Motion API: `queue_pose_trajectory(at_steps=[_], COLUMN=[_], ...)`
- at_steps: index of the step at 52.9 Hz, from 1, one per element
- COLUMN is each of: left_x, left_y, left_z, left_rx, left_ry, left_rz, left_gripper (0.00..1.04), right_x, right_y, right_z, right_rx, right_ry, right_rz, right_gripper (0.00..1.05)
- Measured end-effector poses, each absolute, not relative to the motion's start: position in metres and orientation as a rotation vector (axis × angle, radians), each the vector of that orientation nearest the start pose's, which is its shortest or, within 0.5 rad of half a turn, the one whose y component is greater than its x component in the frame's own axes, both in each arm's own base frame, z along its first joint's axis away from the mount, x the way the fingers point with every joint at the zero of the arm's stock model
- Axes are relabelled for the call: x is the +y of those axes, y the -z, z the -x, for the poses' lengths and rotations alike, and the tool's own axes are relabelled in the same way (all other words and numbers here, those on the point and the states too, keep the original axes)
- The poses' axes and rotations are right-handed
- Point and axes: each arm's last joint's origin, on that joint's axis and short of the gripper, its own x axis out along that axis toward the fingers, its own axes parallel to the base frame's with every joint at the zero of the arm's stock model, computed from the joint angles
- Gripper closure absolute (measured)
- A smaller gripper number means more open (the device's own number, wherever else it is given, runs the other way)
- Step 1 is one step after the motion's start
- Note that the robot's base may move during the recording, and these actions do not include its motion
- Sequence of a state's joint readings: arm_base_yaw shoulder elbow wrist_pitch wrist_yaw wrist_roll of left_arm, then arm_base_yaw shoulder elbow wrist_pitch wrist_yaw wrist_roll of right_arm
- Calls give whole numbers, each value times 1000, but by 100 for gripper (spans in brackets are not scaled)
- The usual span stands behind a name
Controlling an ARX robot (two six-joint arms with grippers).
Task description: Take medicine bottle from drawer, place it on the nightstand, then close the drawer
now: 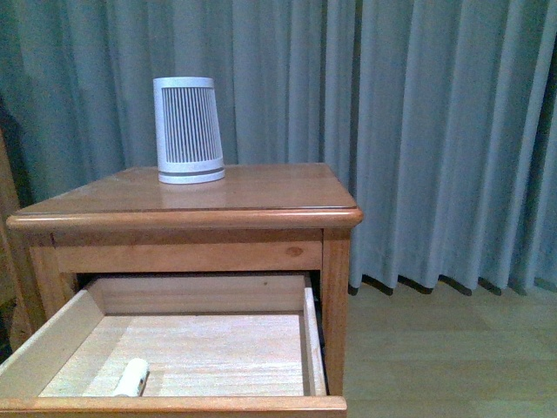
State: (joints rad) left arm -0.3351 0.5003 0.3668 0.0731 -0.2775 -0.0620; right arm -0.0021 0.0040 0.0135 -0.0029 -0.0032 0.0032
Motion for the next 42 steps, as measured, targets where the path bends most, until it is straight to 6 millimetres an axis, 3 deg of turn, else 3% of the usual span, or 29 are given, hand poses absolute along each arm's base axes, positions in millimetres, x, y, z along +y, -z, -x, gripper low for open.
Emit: queue_pose_trajectory(at_steps=[2,6,22,29,42], left_x=[-32,-25,-13,-2,0], left_y=[-247,-239,-207,-197,-185], left_z=[-114,-100,-98,-98,-98], left_rx=[45,5,8,7,7], left_ry=[12,13,16,5,3], left_rz=[29,30,15,11,11], left_gripper=[36,49,103,102,102], right_x=[0,0,0,0,0], right_y=[-168,-168,-167,-168,-168], right_z=[-97,-97,-97,-97,-97], right_rx=[-7,-7,-6,-7,-7], right_ry=[-2,-2,5,2,-3], right_rz=[-3,-3,-3,-4,-4], right_gripper=[7,7,7,7,7])
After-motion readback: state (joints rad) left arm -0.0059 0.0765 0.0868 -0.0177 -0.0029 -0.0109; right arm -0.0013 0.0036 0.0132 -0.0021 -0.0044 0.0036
